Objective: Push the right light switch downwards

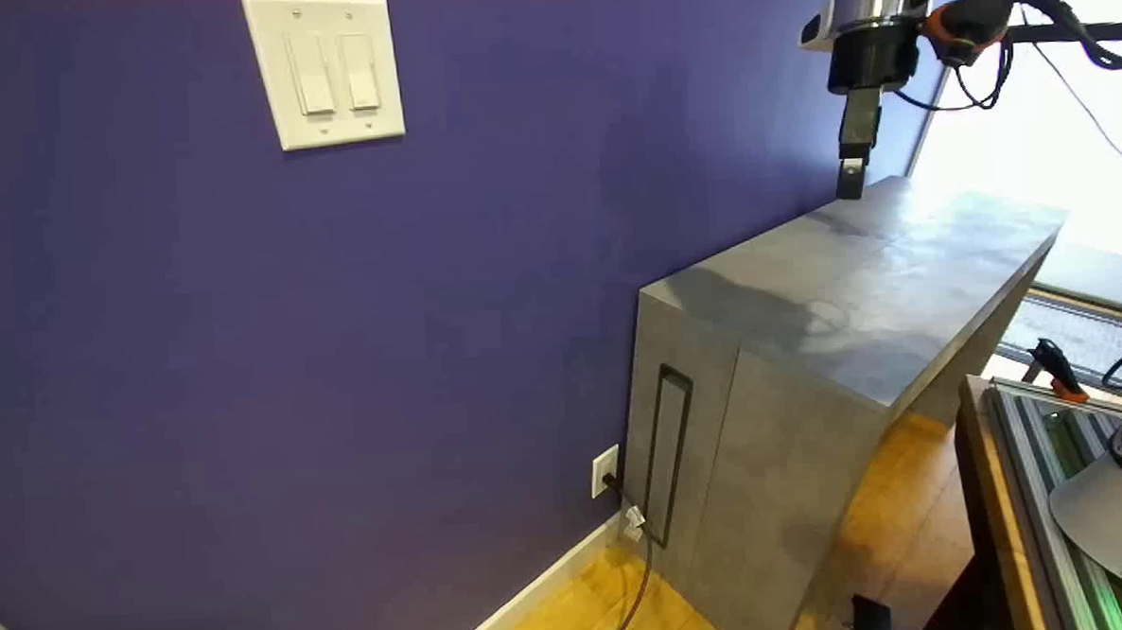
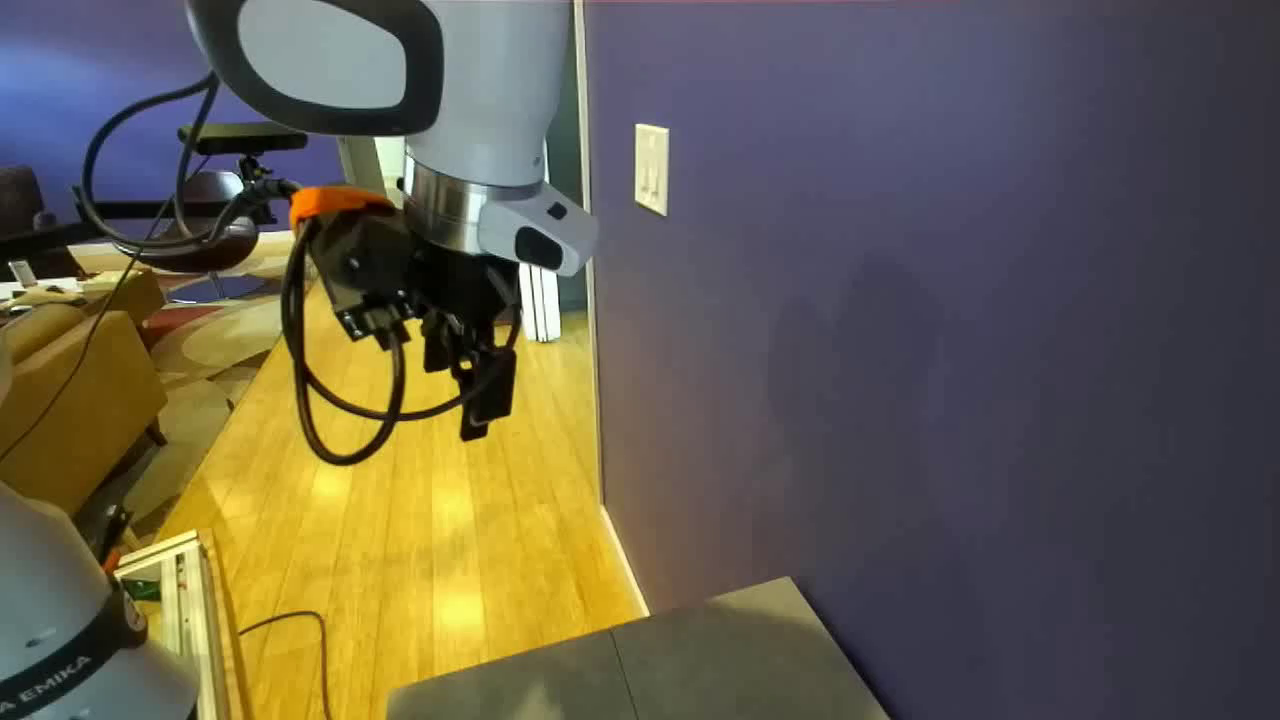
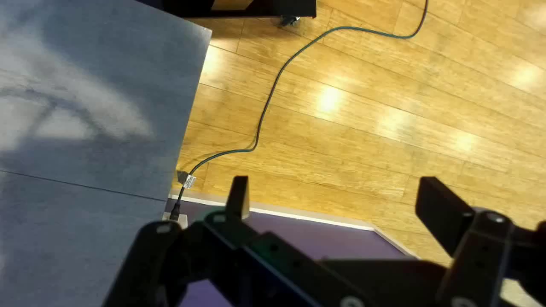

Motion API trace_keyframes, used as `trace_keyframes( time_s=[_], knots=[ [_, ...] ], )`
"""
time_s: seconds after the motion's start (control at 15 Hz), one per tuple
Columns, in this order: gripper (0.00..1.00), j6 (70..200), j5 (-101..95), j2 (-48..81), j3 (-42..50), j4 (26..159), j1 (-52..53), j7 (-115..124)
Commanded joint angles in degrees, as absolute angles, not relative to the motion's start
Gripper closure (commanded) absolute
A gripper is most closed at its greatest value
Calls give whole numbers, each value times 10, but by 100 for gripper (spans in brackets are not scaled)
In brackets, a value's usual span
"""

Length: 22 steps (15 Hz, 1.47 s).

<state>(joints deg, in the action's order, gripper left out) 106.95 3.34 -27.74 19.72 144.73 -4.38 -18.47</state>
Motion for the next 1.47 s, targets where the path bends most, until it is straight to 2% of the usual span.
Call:
trace_keyframes(
  time_s=[0.0,0.6,1.13,1.4],
  knots=[
    [0,1068,41,-274,181,1446,-62,-192],
    [0,1066,49,-273,178,1441,-55,-191],
    [0,1040,257,-258,100,1357,10,-88],
    [0,1126,356,-235,62,1332,13,-5]
  ],
)
